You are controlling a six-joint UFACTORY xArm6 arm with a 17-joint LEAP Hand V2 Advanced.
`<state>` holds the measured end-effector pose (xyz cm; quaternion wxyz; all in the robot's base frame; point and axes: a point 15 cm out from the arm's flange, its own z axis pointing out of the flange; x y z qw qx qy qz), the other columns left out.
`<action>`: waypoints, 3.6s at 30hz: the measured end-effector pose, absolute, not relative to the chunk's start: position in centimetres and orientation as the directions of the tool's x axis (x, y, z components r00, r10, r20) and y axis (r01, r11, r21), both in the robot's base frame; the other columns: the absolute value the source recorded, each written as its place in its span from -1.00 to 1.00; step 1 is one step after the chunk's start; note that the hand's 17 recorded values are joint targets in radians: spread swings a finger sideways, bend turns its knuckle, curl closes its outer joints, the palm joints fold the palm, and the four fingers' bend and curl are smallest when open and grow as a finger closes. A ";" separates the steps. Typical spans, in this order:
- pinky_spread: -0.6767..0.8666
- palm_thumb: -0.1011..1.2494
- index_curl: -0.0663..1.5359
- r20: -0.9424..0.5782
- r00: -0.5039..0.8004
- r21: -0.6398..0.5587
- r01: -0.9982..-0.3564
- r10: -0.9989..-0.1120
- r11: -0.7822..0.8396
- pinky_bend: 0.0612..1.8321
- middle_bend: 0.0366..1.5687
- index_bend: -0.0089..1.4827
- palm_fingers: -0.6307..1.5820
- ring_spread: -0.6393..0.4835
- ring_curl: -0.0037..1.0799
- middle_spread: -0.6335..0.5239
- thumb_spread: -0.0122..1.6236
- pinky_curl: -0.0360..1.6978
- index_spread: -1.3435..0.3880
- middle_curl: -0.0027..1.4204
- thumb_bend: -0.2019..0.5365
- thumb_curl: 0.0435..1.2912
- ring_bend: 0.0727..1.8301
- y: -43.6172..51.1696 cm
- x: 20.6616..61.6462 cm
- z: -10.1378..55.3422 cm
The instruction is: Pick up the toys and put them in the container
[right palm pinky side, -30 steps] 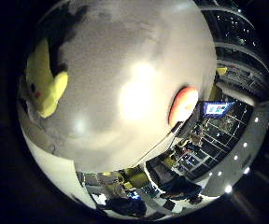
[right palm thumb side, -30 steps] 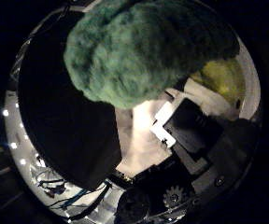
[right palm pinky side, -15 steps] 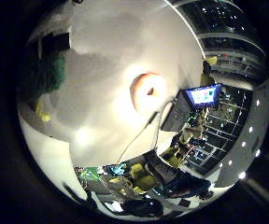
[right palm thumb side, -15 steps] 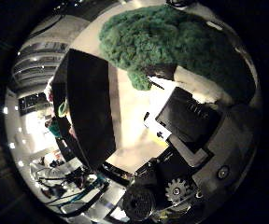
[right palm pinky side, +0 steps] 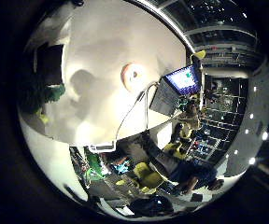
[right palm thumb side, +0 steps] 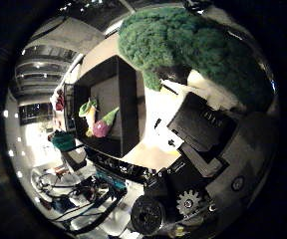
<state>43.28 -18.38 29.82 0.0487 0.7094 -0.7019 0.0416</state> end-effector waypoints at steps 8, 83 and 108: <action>-0.41 0.56 0.10 0.111 0.116 0.038 -0.993 -0.987 -0.112 0.21 0.70 0.56 0.56 -0.26 0.41 -0.14 0.19 0.34 0.29 0.05 -0.51 -0.29 0.43 -6.2 43.1 28.9; 0.36 -0.09 -0.58 0.063 -0.106 0.086 -0.990 -0.992 0.111 -0.72 -0.78 -0.77 -0.30 0.42 -0.56 0.16 0.19 -0.59 0.20 -0.52 -0.56 -0.57 -0.83 -35.6 40.0 15.5; 0.33 -0.25 -0.59 0.024 -0.073 0.291 -0.954 -0.997 0.076 -0.74 -0.75 -0.79 -0.27 0.42 -0.51 0.23 0.12 -0.60 0.30 -0.52 -0.54 -0.60 -0.81 -38.3 40.9 10.5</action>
